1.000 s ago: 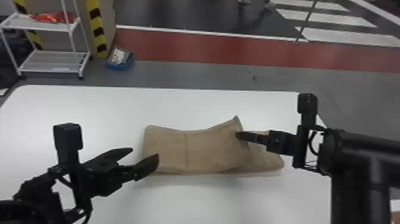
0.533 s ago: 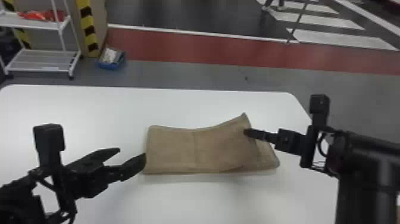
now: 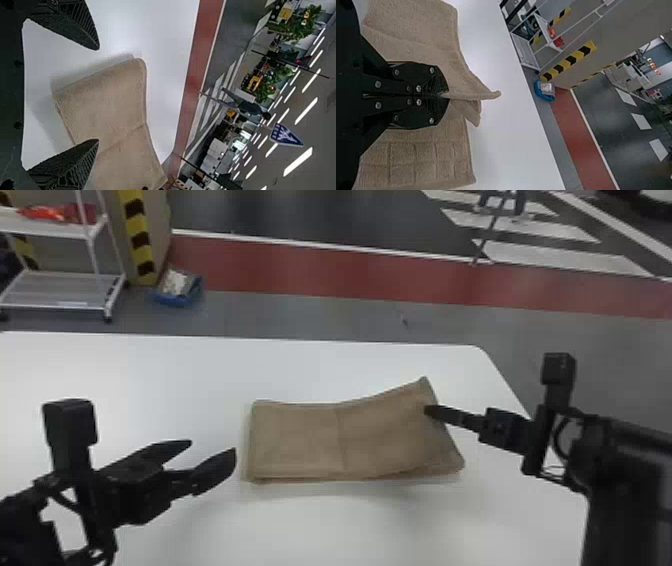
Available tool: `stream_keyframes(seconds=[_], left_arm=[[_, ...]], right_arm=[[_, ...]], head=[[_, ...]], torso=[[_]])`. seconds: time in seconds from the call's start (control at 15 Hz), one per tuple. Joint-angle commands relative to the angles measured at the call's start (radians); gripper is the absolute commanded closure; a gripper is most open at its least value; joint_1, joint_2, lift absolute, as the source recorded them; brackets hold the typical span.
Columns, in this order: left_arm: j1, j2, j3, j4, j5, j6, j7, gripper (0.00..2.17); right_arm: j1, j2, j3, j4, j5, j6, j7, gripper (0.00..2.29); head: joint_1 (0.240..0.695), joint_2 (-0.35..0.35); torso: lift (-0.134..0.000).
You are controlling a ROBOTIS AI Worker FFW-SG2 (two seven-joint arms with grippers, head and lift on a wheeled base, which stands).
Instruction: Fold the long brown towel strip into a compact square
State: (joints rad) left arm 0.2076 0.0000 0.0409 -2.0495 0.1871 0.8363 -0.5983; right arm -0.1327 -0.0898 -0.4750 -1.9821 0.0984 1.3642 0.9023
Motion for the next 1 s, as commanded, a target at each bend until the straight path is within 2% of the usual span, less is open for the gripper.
stream_keyframes(seconds=[0.0, 0.27, 0.47, 0.6, 0.73, 0.87, 0.93], left_arm=[[-0.004, -0.003, -0.006, 0.009, 0.0, -0.006, 0.002, 0.05], [-0.007, -0.003, -0.013, 0.02, -0.003, -0.006, 0.006, 0.06], [-0.007, -0.003, -0.01, 0.029, -0.003, -0.021, 0.008, 0.06], [-0.007, -0.003, -0.013, 0.031, -0.003, -0.021, 0.008, 0.06], [-0.014, -0.003, -0.013, 0.04, -0.003, -0.027, 0.008, 0.06], [-0.02, -0.003, -0.022, 0.054, -0.005, -0.03, 0.008, 0.06], [-0.022, -0.003, -0.032, 0.058, -0.006, -0.033, 0.009, 0.06]], right_arm=[[0.008, -0.019, -0.024, 0.045, -0.005, -0.04, -0.002, 1.14], [-0.005, -0.019, 0.029, 0.121, 0.021, -0.113, -0.009, 1.14], [-0.019, -0.019, 0.018, 0.111, 0.023, -0.098, -0.008, 1.14], [-0.03, -0.047, -0.025, 0.083, 0.003, -0.04, -0.002, 1.14], [-0.03, -0.064, -0.057, 0.091, -0.002, -0.043, -0.003, 1.14], [-0.027, -0.065, -0.048, 0.151, 0.018, -0.104, -0.008, 1.13], [-0.028, -0.065, -0.04, 0.181, 0.032, -0.141, -0.019, 1.01]], head=[[0.695, -0.26], [0.695, -0.29], [0.695, -0.281], [0.695, -0.277], [0.695, -0.293], [0.695, -0.321], [0.695, -0.328]], torso=[[-0.124], [-0.124], [-0.124], [-0.124], [-0.124], [-0.124], [-0.124]])
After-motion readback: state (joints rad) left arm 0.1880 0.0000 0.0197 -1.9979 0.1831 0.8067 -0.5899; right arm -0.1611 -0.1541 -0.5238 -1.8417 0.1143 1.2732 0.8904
